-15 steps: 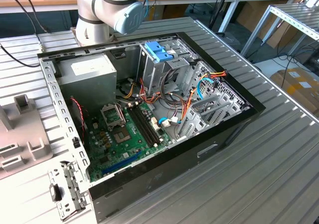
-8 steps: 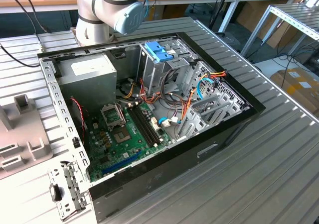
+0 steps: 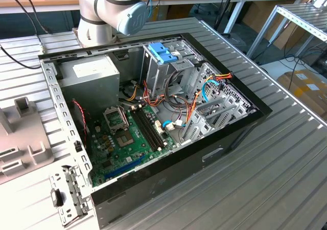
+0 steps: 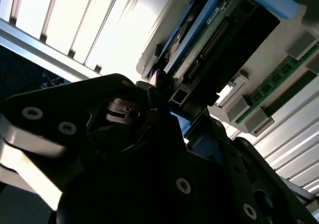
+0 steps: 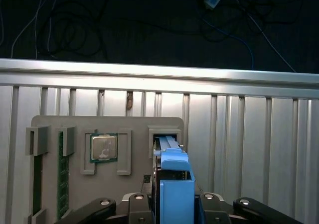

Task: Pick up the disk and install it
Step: 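Pick up the disk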

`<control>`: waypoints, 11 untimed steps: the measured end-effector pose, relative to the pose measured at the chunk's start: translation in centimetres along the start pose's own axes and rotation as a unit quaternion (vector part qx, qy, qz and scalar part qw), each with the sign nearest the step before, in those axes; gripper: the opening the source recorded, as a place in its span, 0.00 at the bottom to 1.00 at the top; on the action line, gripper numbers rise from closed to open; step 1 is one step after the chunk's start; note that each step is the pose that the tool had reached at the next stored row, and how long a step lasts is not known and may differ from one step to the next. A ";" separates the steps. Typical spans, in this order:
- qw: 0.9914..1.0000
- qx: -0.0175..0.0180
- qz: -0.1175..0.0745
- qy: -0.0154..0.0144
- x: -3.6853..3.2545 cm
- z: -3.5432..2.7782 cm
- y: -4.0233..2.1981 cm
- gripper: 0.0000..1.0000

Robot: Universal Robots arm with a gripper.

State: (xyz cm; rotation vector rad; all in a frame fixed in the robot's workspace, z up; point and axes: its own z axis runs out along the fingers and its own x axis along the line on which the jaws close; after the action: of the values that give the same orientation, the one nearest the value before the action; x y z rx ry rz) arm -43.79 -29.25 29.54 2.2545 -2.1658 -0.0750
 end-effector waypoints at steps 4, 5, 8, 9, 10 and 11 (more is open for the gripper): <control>1.000 0.000 0.000 0.000 -0.01 -0.43 0.02 0.37; 1.000 0.000 0.000 0.000 -0.01 -0.50 0.02 0.37; 1.000 0.000 0.000 0.000 -0.09 -0.57 0.03 0.37; 1.000 0.000 0.000 0.000 -0.09 -0.57 0.03 0.37; 1.000 0.000 0.000 0.000 -0.10 -0.56 0.03 0.37; 1.000 0.000 0.000 0.000 -0.11 -0.56 0.02 0.37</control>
State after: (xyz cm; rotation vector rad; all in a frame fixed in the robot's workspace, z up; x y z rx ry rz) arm -43.80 -29.15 30.11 2.2547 -2.1657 -0.0753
